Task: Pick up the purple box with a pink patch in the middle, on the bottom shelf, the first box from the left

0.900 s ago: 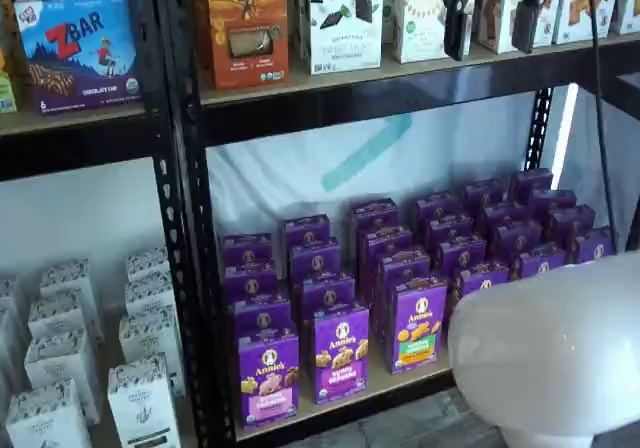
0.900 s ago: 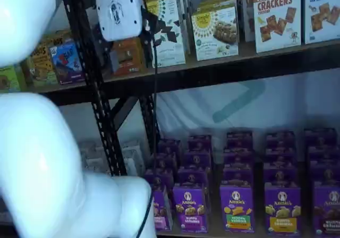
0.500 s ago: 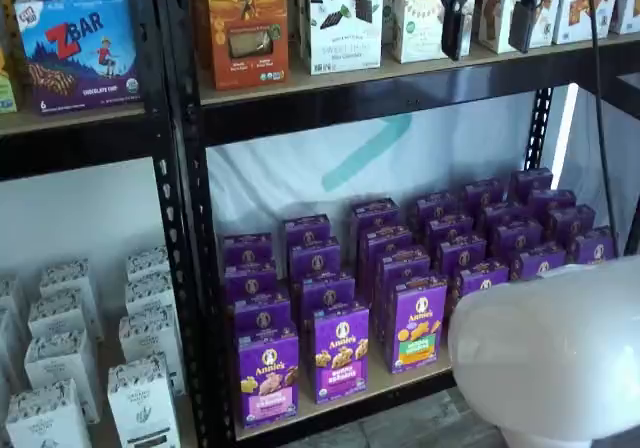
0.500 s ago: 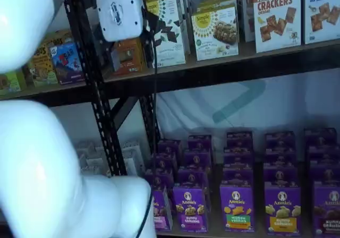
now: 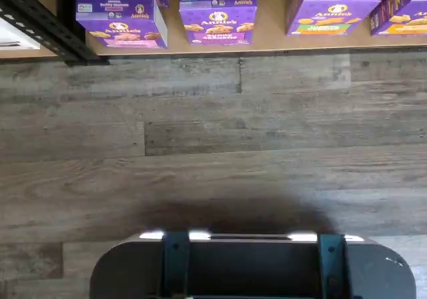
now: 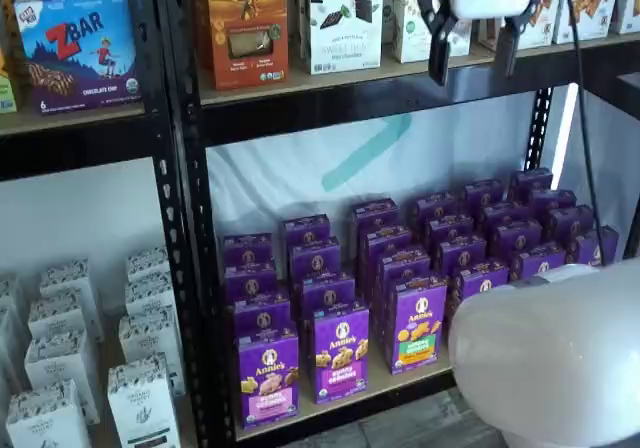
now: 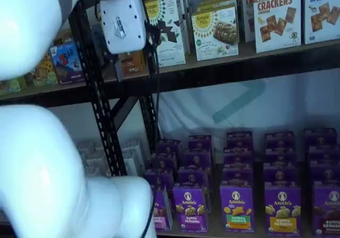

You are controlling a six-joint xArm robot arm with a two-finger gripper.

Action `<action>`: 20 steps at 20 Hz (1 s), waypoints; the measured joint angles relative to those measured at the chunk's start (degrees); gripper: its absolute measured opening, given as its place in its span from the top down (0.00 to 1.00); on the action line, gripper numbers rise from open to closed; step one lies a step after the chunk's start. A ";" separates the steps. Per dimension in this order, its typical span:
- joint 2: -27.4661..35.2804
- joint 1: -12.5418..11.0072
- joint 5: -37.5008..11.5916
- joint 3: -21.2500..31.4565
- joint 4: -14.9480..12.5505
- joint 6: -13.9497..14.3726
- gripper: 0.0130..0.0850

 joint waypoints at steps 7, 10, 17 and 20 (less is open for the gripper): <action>0.18 2.46 -5.48 6.72 -0.06 2.36 0.00; 0.19 2.82 -8.56 10.08 0.96 2.83 0.00; 0.22 6.04 -18.68 18.93 0.18 5.67 0.00; 0.77 7.71 -23.57 22.58 -1.01 7.39 0.00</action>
